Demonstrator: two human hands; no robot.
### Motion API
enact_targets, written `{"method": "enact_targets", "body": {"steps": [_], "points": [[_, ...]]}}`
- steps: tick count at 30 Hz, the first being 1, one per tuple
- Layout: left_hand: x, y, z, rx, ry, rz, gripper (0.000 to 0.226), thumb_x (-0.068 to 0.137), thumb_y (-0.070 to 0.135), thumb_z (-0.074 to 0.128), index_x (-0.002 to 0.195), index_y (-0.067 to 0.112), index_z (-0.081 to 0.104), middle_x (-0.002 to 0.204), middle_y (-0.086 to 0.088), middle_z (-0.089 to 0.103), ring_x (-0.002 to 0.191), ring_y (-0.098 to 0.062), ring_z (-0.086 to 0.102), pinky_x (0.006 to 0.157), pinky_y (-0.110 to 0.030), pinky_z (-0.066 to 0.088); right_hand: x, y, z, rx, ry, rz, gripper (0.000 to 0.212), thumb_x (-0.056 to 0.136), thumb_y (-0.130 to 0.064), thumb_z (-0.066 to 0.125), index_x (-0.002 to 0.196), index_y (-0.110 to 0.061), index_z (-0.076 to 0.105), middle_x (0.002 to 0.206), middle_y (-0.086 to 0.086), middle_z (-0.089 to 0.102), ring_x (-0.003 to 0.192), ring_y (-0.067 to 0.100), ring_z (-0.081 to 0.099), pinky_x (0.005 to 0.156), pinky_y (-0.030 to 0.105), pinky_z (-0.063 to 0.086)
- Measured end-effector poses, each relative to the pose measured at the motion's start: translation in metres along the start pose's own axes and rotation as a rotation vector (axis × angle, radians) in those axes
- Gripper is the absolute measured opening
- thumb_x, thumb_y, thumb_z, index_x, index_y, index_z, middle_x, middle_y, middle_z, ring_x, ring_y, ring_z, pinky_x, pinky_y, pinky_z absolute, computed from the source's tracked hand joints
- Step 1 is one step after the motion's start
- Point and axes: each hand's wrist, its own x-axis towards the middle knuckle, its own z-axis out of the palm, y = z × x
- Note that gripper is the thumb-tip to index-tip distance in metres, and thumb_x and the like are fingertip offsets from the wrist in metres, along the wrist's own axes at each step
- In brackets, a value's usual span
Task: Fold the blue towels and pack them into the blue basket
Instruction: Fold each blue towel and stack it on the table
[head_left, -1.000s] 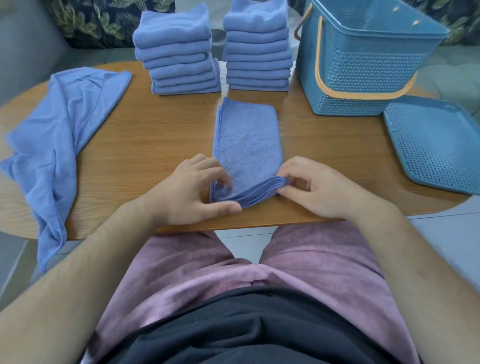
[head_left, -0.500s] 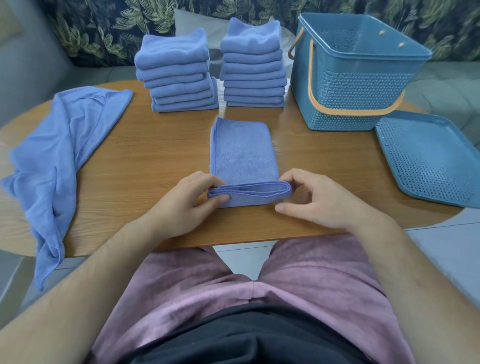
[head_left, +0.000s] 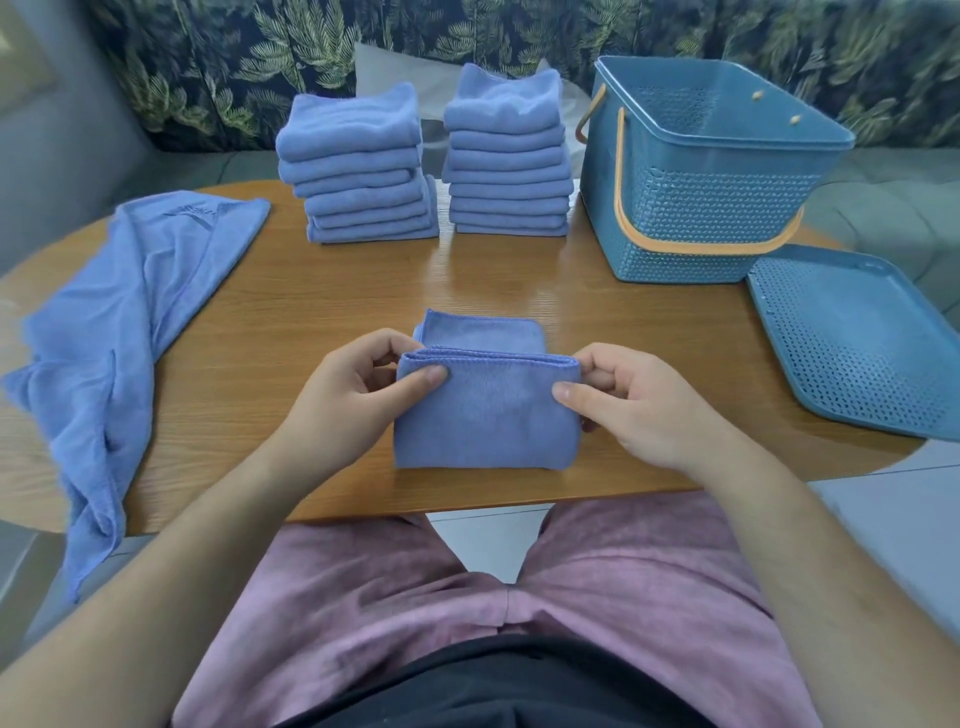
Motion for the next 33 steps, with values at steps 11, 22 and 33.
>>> {"method": "enact_targets", "body": {"steps": [11, 22, 33], "points": [[0.074, -0.022, -0.006, 0.503, 0.163, -0.062, 0.015, 0.096, 0.033, 0.065, 0.093, 0.019, 0.068, 0.075, 0.007, 0.059, 0.061, 0.001, 0.048, 0.056, -0.011, 0.039, 0.074, 0.020, 0.008, -0.209, 0.339, 0.126, 0.024, 0.097, -0.035, 0.061, 0.080, -0.018, 0.065, 0.069, -0.002, 0.070, 0.055, 0.010, 0.056, 0.061, 0.029, 0.045], [0.088, -0.030, 0.006, 0.950, 0.251, -0.061, 0.027, 0.094, 0.035, 0.065, 0.114, 0.017, 0.063, 0.111, -0.001, 0.056, 0.099, -0.019, 0.057, 0.082, -0.032, 0.047, 0.100, 0.023, 0.006, -0.452, 0.394, 0.273, 0.021, 0.092, -0.042, 0.068, 0.097, -0.021, 0.064, 0.088, -0.009, 0.069, 0.084, 0.013, 0.065, 0.070, 0.031, 0.049], [0.058, -0.054, 0.040, 1.084, -0.163, 0.069, 0.071, 0.094, 0.049, 0.011, 0.157, 0.024, 0.032, 0.165, 0.004, 0.026, 0.154, -0.023, 0.018, 0.125, -0.045, 0.016, 0.067, 0.027, 0.072, -0.855, 0.158, -0.026, 0.054, 0.108, -0.043, 0.019, 0.157, -0.026, 0.036, 0.165, -0.006, 0.030, 0.155, 0.012, 0.015, 0.125, 0.036, 0.012]]}}
